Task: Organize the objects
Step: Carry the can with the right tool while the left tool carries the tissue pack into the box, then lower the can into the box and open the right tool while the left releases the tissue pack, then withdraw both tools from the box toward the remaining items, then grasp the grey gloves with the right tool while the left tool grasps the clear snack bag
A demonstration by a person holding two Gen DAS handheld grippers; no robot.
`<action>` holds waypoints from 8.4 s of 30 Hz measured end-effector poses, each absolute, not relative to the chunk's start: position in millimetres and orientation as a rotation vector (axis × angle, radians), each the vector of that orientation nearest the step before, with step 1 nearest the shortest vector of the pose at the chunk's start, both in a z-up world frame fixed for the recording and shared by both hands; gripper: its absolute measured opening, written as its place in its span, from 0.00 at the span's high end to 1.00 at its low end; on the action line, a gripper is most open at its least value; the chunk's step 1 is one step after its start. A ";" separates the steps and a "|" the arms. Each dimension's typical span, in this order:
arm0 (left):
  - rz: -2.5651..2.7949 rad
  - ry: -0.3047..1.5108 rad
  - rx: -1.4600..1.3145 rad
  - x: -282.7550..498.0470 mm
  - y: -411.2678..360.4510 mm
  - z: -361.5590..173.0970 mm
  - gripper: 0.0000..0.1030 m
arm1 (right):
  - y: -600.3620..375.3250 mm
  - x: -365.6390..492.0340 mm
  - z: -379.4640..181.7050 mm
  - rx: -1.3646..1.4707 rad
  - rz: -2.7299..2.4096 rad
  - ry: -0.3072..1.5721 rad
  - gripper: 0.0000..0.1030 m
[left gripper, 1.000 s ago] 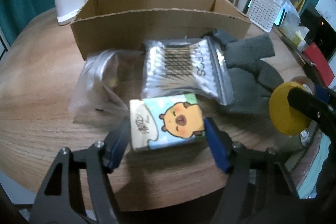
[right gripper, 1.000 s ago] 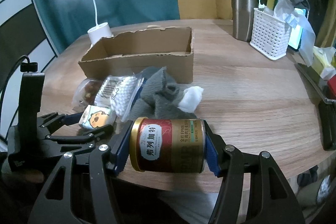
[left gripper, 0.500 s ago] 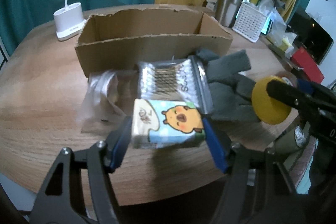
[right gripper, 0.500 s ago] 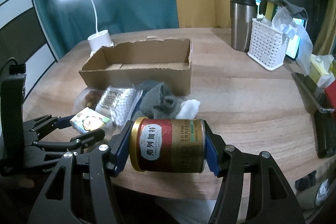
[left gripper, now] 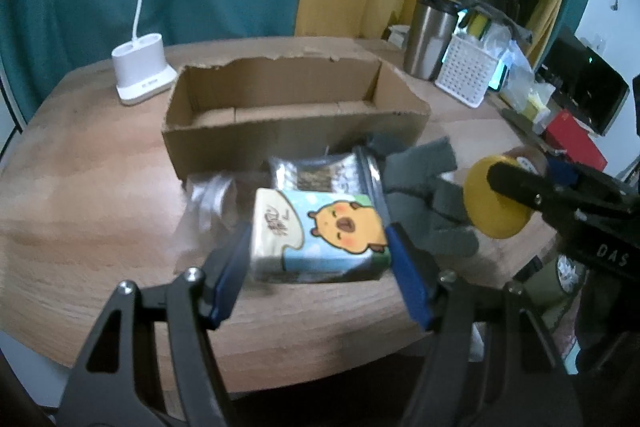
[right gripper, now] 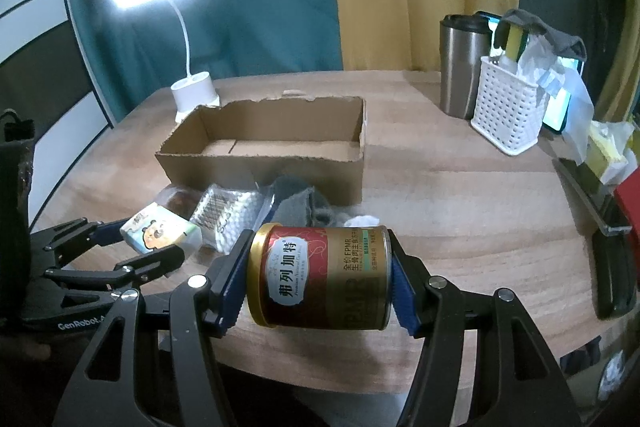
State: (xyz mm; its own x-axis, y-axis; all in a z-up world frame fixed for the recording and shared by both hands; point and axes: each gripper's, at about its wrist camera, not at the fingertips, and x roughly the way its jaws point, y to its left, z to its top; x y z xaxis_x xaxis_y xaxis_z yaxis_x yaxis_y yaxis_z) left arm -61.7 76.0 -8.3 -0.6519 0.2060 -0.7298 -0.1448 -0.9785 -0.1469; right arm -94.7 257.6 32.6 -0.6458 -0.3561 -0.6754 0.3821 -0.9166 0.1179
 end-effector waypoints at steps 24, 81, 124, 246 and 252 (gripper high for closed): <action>2.724 -0.121 -1.113 -92.5 68.3 21.5 0.34 | 249.2 -125.9 52.7 0.991 -2.537 0.068 0.38; 2.678 -0.247 -1.204 -192.4 54.2 -5.0 0.34 | 205.8 -242.5 28.4 1.102 -2.454 0.041 0.38; 2.644 -0.270 -1.303 -209.8 71.6 -29.6 0.34 | 226.9 -250.5 22.4 1.149 -2.525 0.016 0.29; 2.740 -0.252 -1.377 -124.8 5.9 -69.9 0.50 | 205.8 -169.5 -15.8 1.245 -2.370 0.096 0.61; 2.733 -0.273 -1.354 -120.9 5.2 -65.0 0.51 | 206.3 -165.3 -11.6 1.224 -2.353 0.094 0.65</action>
State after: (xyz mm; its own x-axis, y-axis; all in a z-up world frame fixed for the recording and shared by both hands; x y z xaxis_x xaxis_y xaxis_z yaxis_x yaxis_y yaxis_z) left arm -120.9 5.2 -65.0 -0.6063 0.1495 -0.7811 0.0079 -0.9810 -0.1939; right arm -165.3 206.3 -11.5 -0.4830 -0.3842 -0.7868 0.4458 -0.8813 0.1567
